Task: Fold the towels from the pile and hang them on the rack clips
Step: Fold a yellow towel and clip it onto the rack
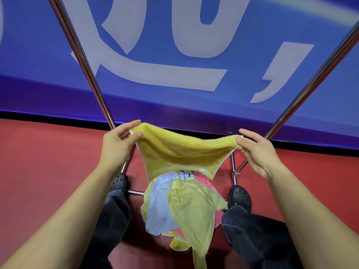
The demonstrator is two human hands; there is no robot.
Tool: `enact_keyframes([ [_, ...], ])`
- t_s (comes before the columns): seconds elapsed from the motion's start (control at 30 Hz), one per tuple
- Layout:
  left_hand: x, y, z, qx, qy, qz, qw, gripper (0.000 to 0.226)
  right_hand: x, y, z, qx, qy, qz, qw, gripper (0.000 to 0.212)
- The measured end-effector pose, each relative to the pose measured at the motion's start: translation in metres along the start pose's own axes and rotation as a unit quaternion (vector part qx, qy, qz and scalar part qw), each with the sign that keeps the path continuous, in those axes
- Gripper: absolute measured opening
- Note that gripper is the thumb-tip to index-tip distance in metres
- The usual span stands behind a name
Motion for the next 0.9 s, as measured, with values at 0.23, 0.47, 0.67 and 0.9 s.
enact_keyframes([
  [0.23, 0.008, -0.011, 0.008, 0.173, 0.041, -0.033, 0.984, 0.024, 0.002, -0.004, 0.009, -0.024, -0.080, 0.003, 0.997, 0.025],
  [0.47, 0.009, -0.008, 0.014, 0.218, 0.031, -0.012, 0.975, 0.025, 0.003, -0.012, 0.010, 0.005, -0.055, 0.004, 0.998, 0.036],
  [0.67, 0.011, -0.011, 0.015, 0.231, 0.037, -0.008, 0.972, 0.027, 0.004, -0.012, 0.008, -0.002, -0.025, 0.028, 0.999, 0.037],
  [0.9, 0.010, -0.007, 0.015, 0.230, 0.046, 0.011, 0.972, 0.027, -0.002, -0.011, 0.018, -0.063, -0.062, 0.030, 0.996, 0.034],
])
Point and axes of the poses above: each hand's wrist, its own x-axis towards the middle knuckle, its own y-axis out of the palm, z = x × y, the point moved 6 cm from there along x, towards the middle knuckle, and after that the axes turned 14 degrees about x, right-handed, at the moved point
